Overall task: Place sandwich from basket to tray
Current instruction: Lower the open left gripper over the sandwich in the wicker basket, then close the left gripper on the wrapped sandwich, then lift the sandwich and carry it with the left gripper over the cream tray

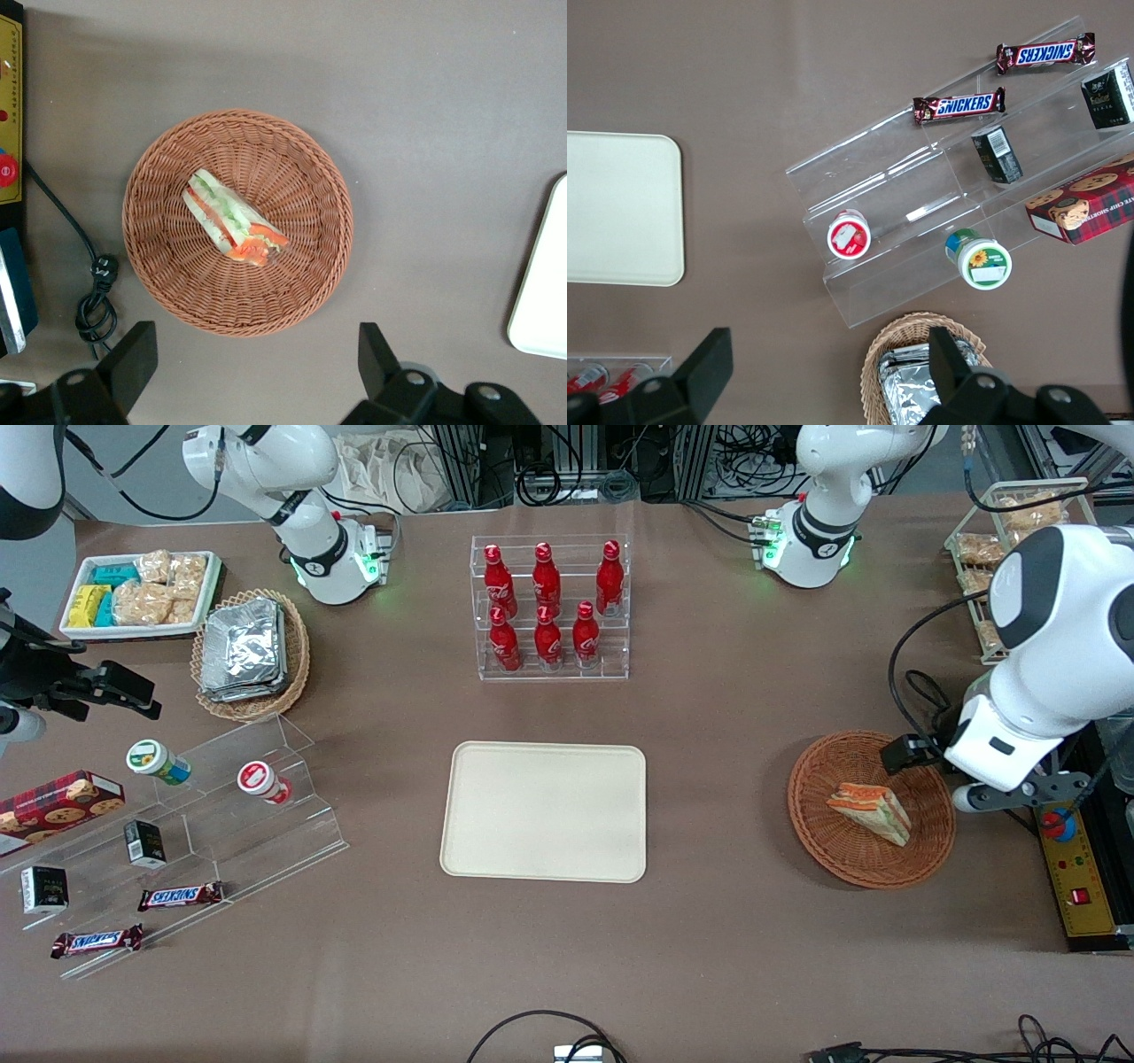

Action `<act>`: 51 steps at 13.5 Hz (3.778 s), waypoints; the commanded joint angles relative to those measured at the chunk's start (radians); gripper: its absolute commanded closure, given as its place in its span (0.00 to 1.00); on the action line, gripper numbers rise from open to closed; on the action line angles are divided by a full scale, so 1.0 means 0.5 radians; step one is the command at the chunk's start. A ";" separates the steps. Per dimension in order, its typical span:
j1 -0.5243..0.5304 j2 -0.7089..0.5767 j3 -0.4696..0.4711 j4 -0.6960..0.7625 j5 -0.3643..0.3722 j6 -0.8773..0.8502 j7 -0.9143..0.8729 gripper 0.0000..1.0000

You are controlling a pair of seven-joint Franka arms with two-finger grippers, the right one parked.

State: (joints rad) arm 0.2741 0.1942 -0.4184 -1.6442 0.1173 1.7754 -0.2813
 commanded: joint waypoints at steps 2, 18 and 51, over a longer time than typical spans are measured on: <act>-0.002 0.072 -0.010 0.098 -0.008 -0.112 0.023 0.00; 0.124 0.295 0.064 -0.448 0.035 0.670 -1.407 0.00; -0.179 0.449 0.128 0.100 0.115 -0.065 -1.560 1.00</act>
State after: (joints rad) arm 0.2396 0.4239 -0.3609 -1.6686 0.1675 1.8288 -1.0511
